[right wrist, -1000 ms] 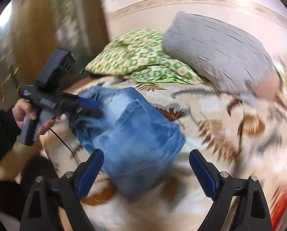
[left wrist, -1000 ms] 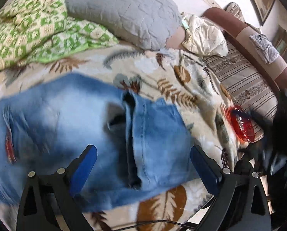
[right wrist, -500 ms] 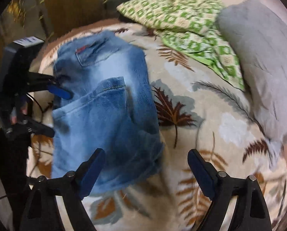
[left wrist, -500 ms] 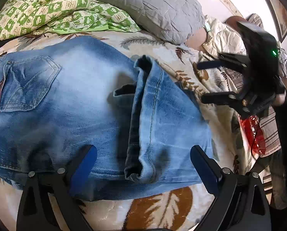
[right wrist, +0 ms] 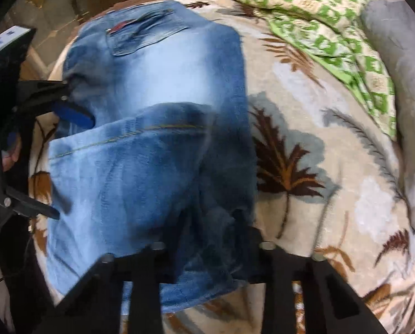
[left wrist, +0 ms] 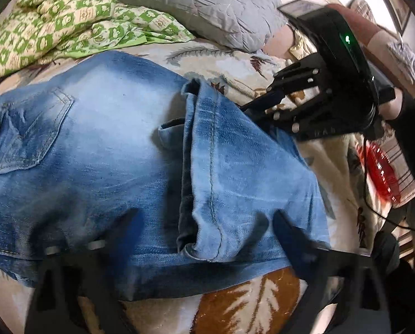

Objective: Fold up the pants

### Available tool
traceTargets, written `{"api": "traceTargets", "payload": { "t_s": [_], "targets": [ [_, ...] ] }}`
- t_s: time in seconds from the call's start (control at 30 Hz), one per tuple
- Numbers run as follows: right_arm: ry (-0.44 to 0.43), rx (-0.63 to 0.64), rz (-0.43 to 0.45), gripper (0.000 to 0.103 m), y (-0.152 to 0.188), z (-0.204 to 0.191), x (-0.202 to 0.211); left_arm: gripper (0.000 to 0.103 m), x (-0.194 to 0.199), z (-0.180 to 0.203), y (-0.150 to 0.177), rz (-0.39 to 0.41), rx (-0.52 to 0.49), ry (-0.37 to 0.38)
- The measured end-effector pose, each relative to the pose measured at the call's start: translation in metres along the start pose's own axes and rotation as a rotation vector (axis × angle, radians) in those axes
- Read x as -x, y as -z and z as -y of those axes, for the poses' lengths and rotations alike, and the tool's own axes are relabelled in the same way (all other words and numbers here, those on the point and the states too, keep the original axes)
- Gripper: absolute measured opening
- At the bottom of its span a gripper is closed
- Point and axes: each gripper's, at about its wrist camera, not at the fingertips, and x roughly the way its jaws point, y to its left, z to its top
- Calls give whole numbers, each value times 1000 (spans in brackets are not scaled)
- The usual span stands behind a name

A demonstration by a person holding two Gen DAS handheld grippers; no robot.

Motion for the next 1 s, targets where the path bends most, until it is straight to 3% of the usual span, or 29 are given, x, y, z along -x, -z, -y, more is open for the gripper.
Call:
{"api": "traceTargets", "payload": {
  "t_s": [0.03,0.1,0.3,0.43,0.5,0.6,0.9,1.0],
  "targets": [
    [15,-1,9,18,2,-1,3,23,-2,0,1,-23,-2,8],
    [57,20,17,12,3,-6,8,24,0,0,2,-16,0,21],
    [163,38,18,9,15,-18,18,22,24,-4,5,27,-3,58],
    [195,19,18,9,18,-18,14,22,3,-14,9,-50,14,30],
    [215,18,10,9,18,-20,10,23,-3,-16,8,-48,2,27],
    [227,3,2,9,19,-18,1,23,-4,-23,7,-56,38,56],
    [237,-36,21,9,23,-18,-4,25,-7,-24,5,-55,35,45],
    [258,-31,25,11,25,-25,-1,32,-5,-19,5,-31,17,28]
  ]
}}
